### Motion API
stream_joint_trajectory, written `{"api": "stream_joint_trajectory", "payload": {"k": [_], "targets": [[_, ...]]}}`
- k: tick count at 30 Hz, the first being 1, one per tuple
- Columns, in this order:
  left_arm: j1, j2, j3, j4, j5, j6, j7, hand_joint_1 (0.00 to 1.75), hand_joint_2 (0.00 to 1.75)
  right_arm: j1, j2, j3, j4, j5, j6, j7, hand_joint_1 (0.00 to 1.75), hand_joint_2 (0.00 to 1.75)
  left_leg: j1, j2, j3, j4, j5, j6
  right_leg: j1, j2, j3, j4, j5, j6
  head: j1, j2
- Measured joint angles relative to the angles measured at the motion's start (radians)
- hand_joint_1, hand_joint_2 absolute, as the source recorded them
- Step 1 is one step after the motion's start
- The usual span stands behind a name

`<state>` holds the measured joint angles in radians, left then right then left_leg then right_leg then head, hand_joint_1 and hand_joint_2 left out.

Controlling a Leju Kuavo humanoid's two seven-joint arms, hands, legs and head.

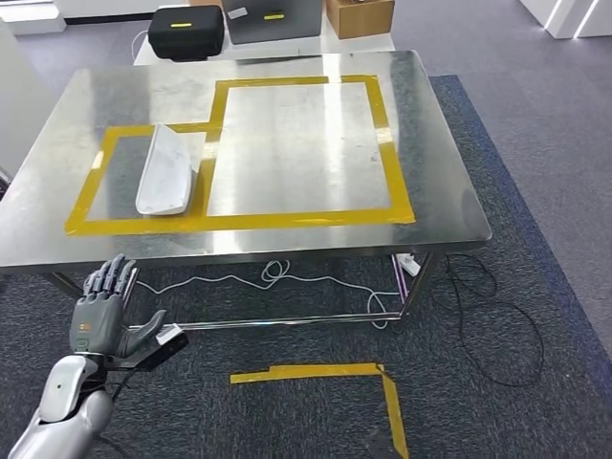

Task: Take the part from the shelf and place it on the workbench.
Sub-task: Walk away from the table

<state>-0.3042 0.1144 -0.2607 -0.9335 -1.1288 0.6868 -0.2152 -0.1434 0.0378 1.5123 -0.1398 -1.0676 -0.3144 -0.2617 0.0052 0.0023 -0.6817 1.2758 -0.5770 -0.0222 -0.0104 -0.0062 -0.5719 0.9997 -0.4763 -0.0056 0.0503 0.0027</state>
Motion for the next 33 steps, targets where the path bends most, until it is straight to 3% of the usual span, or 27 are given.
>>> {"api": "stream_joint_trajectory", "payload": {"k": [2, 4, 5, 7, 8, 9, 10, 12, 13, 14, 15, 16, 17, 18, 20, 21, 23, 24, 26, 28, 29, 30, 31, 33], "targets": [[0.016, -0.010, 0.001, 0.029, 0.012, 0.002, -0.008, 0.00, 0.00, 0.003, -0.001, 0.000, 0.000, 0.000, 0.000, 0.002, 0.00, 0.00, 0.000, 0.000, 0.086, -0.104, 0.049, 0.008, 0.001, 0.000, -0.021, 0.004, 0.014, 0.004, 0.000, 0.000], [0.024, -0.019, 0.003, 0.051, 0.021, 0.003, -0.014, 0.00, 0.00, 0.003, -0.001, 0.001, 0.000, 0.000, -0.001, 0.003, 0.00, 0.00, -0.003, 0.000, 0.173, -0.239, 0.060, 0.020, 0.004, -0.001, -0.031, 0.006, 0.026, 0.012, 0.001, 0.000], [0.025, -0.023, 0.004, 0.060, 0.023, 0.003, -0.016, 0.00, 0.00, 0.003, -0.001, 0.001, 0.000, 0.000, -0.001, 0.003, 0.00, 0.00, -0.005, -0.001, 0.193, -0.275, 0.056, 0.025, 0.004, -0.002, -0.035, 0.006, 0.033, 0.018, 0.001, 0.000], [0.030, -0.029, 0.005, 0.079, 0.028, 0.004, -0.017, 0.00, 0.00, 0.005, -0.001, 0.002, 0.000, 0.000, -0.001, 0.004, 0.00, 0.00, -0.009, -0.001, 0.192, -0.295, 0.060, 0.035, 0.004, -0.003, -0.040, 0.002, 0.049, 0.033, 0.002, 0.000], [0.034, -0.035, 0.006, 0.090, 0.030, 0.004, -0.017, 0.00, 0.00, 0.006, -0.001, 0.003, 0.000, 0.000, -0.001, 0.005, 0.00, 0.00, -0.009, 0.001, 0.186, -0.299, 0.069, 0.041, 0.002, -0.002, -0.044, 0.003, 0.048, 0.039, 0.001, 0.000], [0.038, -0.040, 0.007, 0.104, 0.035, 0.003, -0.017, 0.00, 0.00, 0.008, -0.002, 0.004, 0.000, 0.000, -0.001, 0.007, 0.00, 0.00, -0.007, 0.002, 0.178, -0.303, 0.079, 0.049, 0.002, 0.000, -0.053, 0.016, 0.029, 0.044, 0.002, 0.000], [0.043, -0.047, 0.008, 0.119, 0.041, 0.003, -0.018, 0.00, 0.00, 0.010, -0.003, 0.005, 0.000, 0.000, -0.001, 0.008, 0.00, 0.00, -0.006, 0.003, 0.167, -0.307, 0.091, 0.056, 0.001, 0.002, -0.067, 0.046, -0.006, 0.048, 0.003, 0.000], [0.055, -0.061, 0.011, 0.156, 0.055, 0.003, -0.020, 0.00, 0.00, 0.014, -0.004, 0.007, 0.000, 0.000, -0.002, 0.010, 0.00, 0.00, -0.007, 0.004, 0.139, -0.308, 0.114, 0.066, 0.000, 0.004, -0.102, 0.162, -0.106, 0.051, 0.006, 0.000], [0.062, -0.069, 0.014, 0.179, 0.061, 0.003, -0.023, 0.00, 0.00, 0.015, -0.004, 0.009, 0.000, 0.001, -0.002, 0.011, 0.00, 0.00, -0.009, 0.004, 0.124, -0.306, 0.125, 0.067, 0.000, 0.004, -0.113, 0.225, -0.138, 0.053, 0.008, 0.000], [0.070, -0.077, 0.018, 0.204, 0.064, 0.003, -0.027, 0.00, 0.00, 0.016, -0.004, 0.010, 0.000, 0.001, -0.002, 0.013, 0.00, 0.00, -0.011, 0.004, 0.108, -0.305, 0.135, 0.068, 0.000, 0.004, -0.116, 0.270, -0.145, 0.054, 0.008, 0.000], [0.077, -0.085, 0.023, 0.229, 0.068, 0.003, -0.032, 0.00, 0.00, 0.017, -0.004, 0.012, 0.000, 0.001, -0.002, 0.014, 0.00, 0.00, -0.013, 0.004, 0.093, -0.302, 0.145, 0.067, 0.000, 0.004, -0.104, 0.286, -0.128, 0.054, 0.008, 0.000], [0.082, -0.092, 0.030, 0.255, 0.074, -0.002, -0.037, 0.00, 0.00, 0.019, -0.004, 0.014, 0.001, 0.001, -0.003, 0.016, 0.00, 0.00, -0.014, 0.004, 0.077, -0.298, 0.155, 0.065, 0.001, 0.004, -0.077, 0.269, -0.095, 0.053, 0.008, 0.000], [0.086, -0.099, 0.040, 0.283, 0.085, -0.014, -0.043, 0.00, 0.00, 0.020, -0.004, 0.015, 0.001, 0.001, -0.004, 0.017, 0.00, 0.00, -0.014, 0.003, 0.063, -0.293, 0.163, 0.063, 0.000, 0.005, -0.031, 0.216, -0.065, 0.052, 0.008, 0.000], [0.090, -0.107, 0.051, 0.314, 0.101, -0.033, -0.047, 0.00, 0.00, 0.020, -0.004, 0.017, 0.001, 0.000, -0.004, 0.018, 0.00, 0.00, -0.015, 0.003, 0.051, -0.286, 0.170, 0.060, 0.001, 0.006, 0.027, 0.140, -0.056, 0.050, 0.008, 0.000], [0.100, -0.124, 0.077, 0.382, 0.141, -0.090, -0.052, 0.00, 0.00, 0.019, -0.004, 0.019, 0.000, -0.004, -0.005, 0.019, 0.00, 0.00, -0.018, 0.002, 0.039, -0.276, 0.184, 0.051, 0.003, 0.010, 0.118, 0.003, -0.079, 0.044, 0.008, 0.000], [0.108, -0.134, 0.091, 0.416, 0.161, -0.123, -0.048, 0.00, 0.00, 0.019, -0.004, 0.020, 0.000, -0.008, -0.005, 0.019, 0.00, 0.00, -0.018, 0.003, 0.037, -0.275, 0.192, 0.046, 0.005, 0.011, 0.135, -0.029, -0.093, 0.040, 0.008, 0.000], [0.129, -0.153, 0.118, 0.482, 0.194, -0.200, -0.023, 0.00, 0.00, 0.023, -0.004, 0.022, 0.000, -0.019, -0.003, 0.019, 0.00, 0.00, -0.017, 0.002, 0.035, -0.275, 0.204, 0.036, 0.006, 0.009, 0.124, -0.036, -0.085, 0.027, 0.009, 0.000], [0.145, -0.162, 0.130, 0.513, 0.207, -0.240, 0.000, 0.00, 0.00, 0.025, -0.004, 0.022, 0.000, -0.024, -0.003, 0.020, 0.00, 0.00, -0.015, 0.001, 0.030, -0.268, 0.190, 0.030, 0.005, 0.007, 0.117, -0.036, -0.077, 0.018, 0.008, 0.000], [0.179, -0.178, 0.153, 0.563, 0.224, -0.306, 0.054, 0.00, 0.00, 0.027, -0.004, 0.021, 0.001, -0.031, -0.002, 0.019, 0.00, 0.00, -0.010, -0.001, 0.008, -0.200, 0.107, 0.017, 0.001, 0.004, 0.096, -0.037, -0.055, 0.002, 0.005, 0.000], [0.207, -0.193, 0.172, 0.600, 0.234, -0.340, 0.092, 0.00, 0.00, 0.027, -0.005, 0.021, 0.001, -0.034, -0.002, 0.019, 0.00, 0.00, -0.005, -0.001, -0.021, -0.068, 0.006, 0.007, 0.002, 0.002, 0.072, -0.033, -0.032, -0.002, 0.002, 0.000], [0.216, -0.199, 0.180, 0.615, 0.237, -0.349, 0.102, 0.00, 0.00, 0.028, -0.005, 0.021, 0.001, -0.035, -0.002, 0.018, 0.00, 0.00, -0.003, -0.001, -0.028, -0.011, -0.017, 0.004, 0.003, 0.001, 0.059, -0.030, -0.022, -0.002, 0.002, 0.000], [0.224, -0.203, 0.187, 0.628, 0.240, -0.354, 0.107, 0.00, 0.00, 0.029, -0.005, 0.021, 0.001, -0.035, -0.001, 0.018, 0.00, 0.00, -0.001, -0.001, -0.022, 0.021, -0.015, 0.002, 0.003, -0.001, 0.043, -0.025, -0.012, -0.001, 0.002, 0.000], [0.230, -0.206, 0.194, 0.639, 0.241, -0.358, 0.110, 0.00, 0.00, 0.029, -0.005, 0.021, 0.001, -0.036, -0.002, 0.018, 0.00, 0.00, 0.000, -0.001, 0.001, 0.016, 0.006, 0.002, 0.003, -0.003, 0.025, -0.020, -0.003, 0.001, 0.002, 0.000], [0.235, -0.211, 0.204, 0.655, 0.241, -0.366, 0.119, 0.00, 0.00, 0.029, -0.005, 0.021, 0.001, -0.036, -0.002, 0.017, 0.00, 0.00, 0.001, -0.001, 0.099, -0.097, 0.050, 0.008, 0.003, -0.007, -0.005, -0.008, 0.012, 0.005, 0.002, 0.000]]}}
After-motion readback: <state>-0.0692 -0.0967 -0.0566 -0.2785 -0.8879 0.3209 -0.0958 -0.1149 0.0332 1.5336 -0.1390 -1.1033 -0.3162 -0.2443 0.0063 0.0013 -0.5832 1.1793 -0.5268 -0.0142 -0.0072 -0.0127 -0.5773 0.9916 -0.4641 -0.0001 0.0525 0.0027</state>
